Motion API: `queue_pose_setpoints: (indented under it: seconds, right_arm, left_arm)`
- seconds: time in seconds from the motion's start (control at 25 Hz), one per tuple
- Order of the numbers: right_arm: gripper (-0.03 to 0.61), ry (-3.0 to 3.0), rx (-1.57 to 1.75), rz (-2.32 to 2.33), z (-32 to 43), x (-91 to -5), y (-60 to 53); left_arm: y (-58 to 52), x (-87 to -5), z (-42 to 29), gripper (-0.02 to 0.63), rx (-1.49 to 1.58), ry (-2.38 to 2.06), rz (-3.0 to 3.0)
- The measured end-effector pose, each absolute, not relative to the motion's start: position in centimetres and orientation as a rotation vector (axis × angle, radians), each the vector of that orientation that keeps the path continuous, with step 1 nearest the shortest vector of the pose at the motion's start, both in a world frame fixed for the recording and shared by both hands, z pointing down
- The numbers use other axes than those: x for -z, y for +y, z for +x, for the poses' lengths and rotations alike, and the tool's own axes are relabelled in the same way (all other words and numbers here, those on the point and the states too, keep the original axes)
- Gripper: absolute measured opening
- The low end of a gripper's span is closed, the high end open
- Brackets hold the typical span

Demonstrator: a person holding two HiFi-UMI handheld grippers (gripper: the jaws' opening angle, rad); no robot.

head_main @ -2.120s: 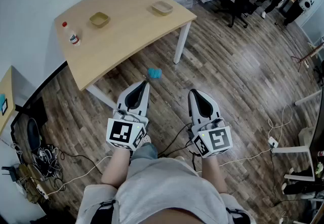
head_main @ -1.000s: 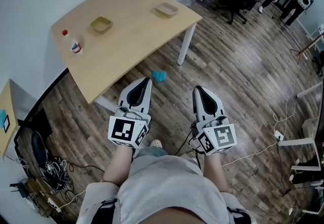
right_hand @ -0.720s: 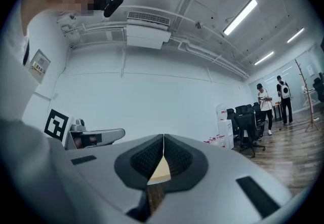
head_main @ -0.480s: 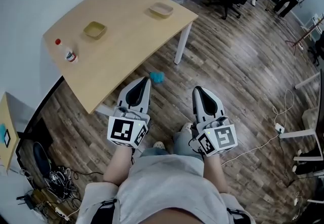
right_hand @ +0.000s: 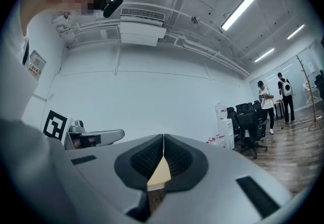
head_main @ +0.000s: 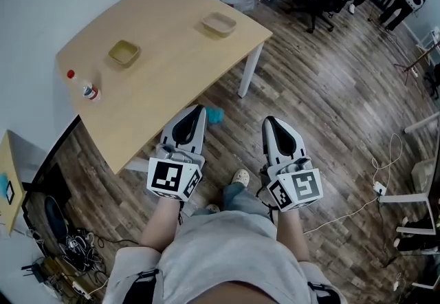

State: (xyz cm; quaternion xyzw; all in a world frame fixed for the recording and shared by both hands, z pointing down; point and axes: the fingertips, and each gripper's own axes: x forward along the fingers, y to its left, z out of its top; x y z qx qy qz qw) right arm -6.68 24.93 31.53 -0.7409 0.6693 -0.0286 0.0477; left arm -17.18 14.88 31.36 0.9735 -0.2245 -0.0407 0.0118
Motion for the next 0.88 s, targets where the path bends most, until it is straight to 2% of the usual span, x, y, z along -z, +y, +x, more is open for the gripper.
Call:
queue_pose_setpoints:
  seconds: [0.56,0.88]
  right_arm:
    - [0.011,2.178,0.054,-2.137,5.1,-30.4,16.7]
    - [0.011,2.259,0.068,-2.073,8.1,-31.1,14.3]
  left_arm:
    - [8.7,-30.4,-5.7,0.015,0.167,-0.815,3.012]
    - [7.0,-30.4,-2.5,0.015,0.158,-0.873,3.002]
